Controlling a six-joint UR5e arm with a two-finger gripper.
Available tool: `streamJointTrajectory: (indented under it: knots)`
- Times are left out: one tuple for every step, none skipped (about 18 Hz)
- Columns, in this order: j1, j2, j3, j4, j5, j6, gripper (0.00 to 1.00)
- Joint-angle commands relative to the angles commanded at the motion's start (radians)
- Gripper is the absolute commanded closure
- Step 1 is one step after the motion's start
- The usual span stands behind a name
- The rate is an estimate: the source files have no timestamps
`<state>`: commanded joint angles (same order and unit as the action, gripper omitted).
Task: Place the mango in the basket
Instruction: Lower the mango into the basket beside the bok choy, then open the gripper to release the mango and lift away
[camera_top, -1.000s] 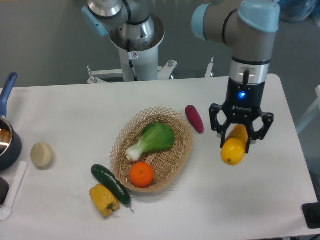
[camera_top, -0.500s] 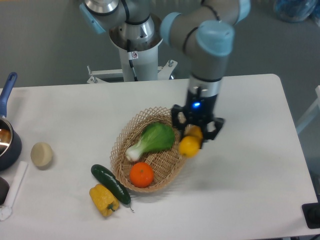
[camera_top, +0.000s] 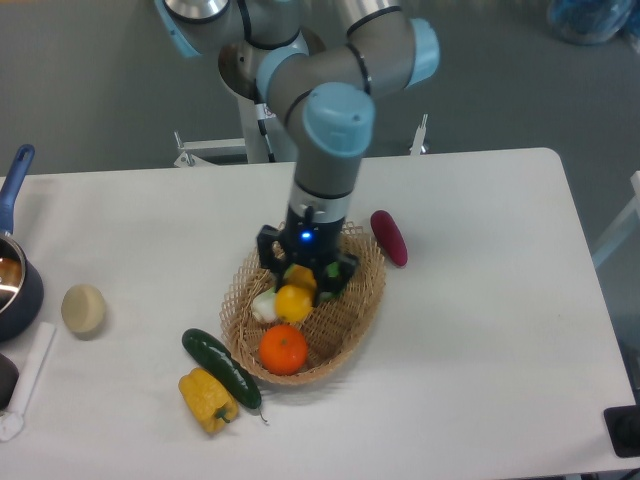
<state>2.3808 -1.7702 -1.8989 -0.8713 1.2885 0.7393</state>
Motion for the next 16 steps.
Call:
streamJointTrajectory:
  knots:
    - [-0.003, 0.000, -0.012, 0.002, 0.003, 0.005, 0.72]
    - [-0.005, -0.002, -0.019, 0.002, 0.012, 0.008, 0.70]
    - [-0.008, -0.003, -0.022, 0.002, 0.023, 0.014, 0.69]
    - [-0.012, -0.005, -0.026, 0.002, 0.029, 0.015, 0.69]
    - [-0.017, -0.005, -0.032, 0.002, 0.031, 0.015, 0.67]
    - [-0.018, -0.002, -0.038, 0.002, 0.028, 0.015, 0.66]
    - [-0.019, -0.003, -0.040, 0.000, 0.028, 0.014, 0.66]
    - [-0.022, -0.003, -0.043, 0.002, 0.028, 0.014, 0.65]
    - [-0.022, -0.006, -0.043, 0.002, 0.028, 0.012, 0.65]
    - [-0.022, -0.008, -0.043, 0.002, 0.026, 0.012, 0.61]
    - [-0.022, -0.008, -0.045, 0.002, 0.026, 0.008, 0.59]
    - [-0.022, -0.008, -0.045, 0.000, 0.025, 0.005, 0.58]
    - [-0.022, -0.008, -0.043, 0.000, 0.023, 0.003, 0.54]
    - [-0.022, -0.009, -0.043, 0.002, 0.025, 0.006, 0.39]
    - [-0.022, -0.011, -0.042, 0.003, 0.029, 0.009, 0.23]
    - [-0.022, -0.011, -0.036, 0.003, 0.032, 0.014, 0.01]
